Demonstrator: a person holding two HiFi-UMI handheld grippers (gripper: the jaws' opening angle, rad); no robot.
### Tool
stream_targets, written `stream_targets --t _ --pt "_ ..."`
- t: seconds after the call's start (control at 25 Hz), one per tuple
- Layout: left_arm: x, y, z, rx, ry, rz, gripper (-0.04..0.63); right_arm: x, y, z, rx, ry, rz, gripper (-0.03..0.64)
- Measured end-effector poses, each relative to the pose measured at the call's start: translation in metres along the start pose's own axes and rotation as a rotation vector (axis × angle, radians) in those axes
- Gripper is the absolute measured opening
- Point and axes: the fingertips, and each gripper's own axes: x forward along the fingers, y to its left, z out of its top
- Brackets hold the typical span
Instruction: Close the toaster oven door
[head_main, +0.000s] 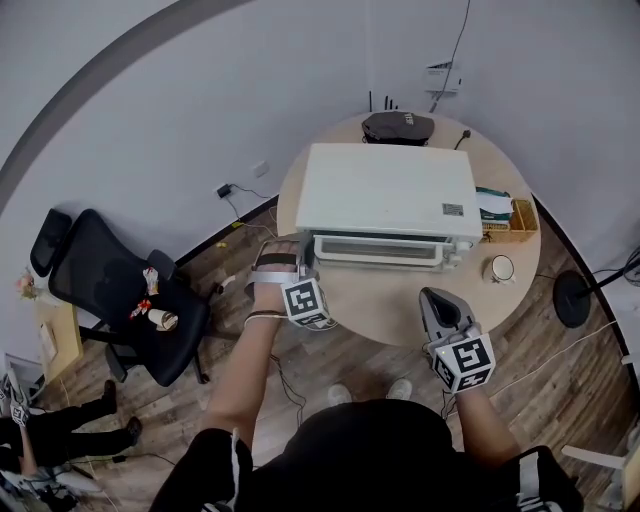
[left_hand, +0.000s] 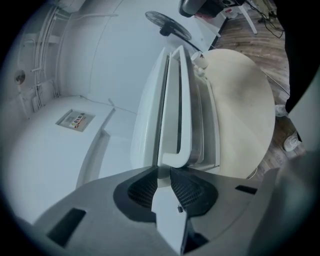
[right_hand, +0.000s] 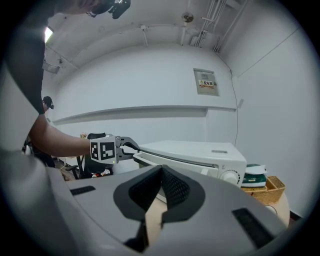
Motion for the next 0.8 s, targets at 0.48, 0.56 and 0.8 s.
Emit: stream_targets --t 0.48,0.56,0.8 --pt "-0.027 0.01 0.003 -0.158 -0.01 0.147 0.087 -0.028 -0.023 -0.012 0.015 0.014 -0.068 -0.003" --pt "-0.039 0.015 0.004 -0.242 -0.024 0.165 0.086 -0.028 -0.026 -0.01 0.008 0.01 -0.074 -0.003" --pt "-0.07 0.015 0.013 -0.475 -0.105 0.174 0.034 -0.036 -0.055 0.0 0.011 -0.019 -0.14 -0.003"
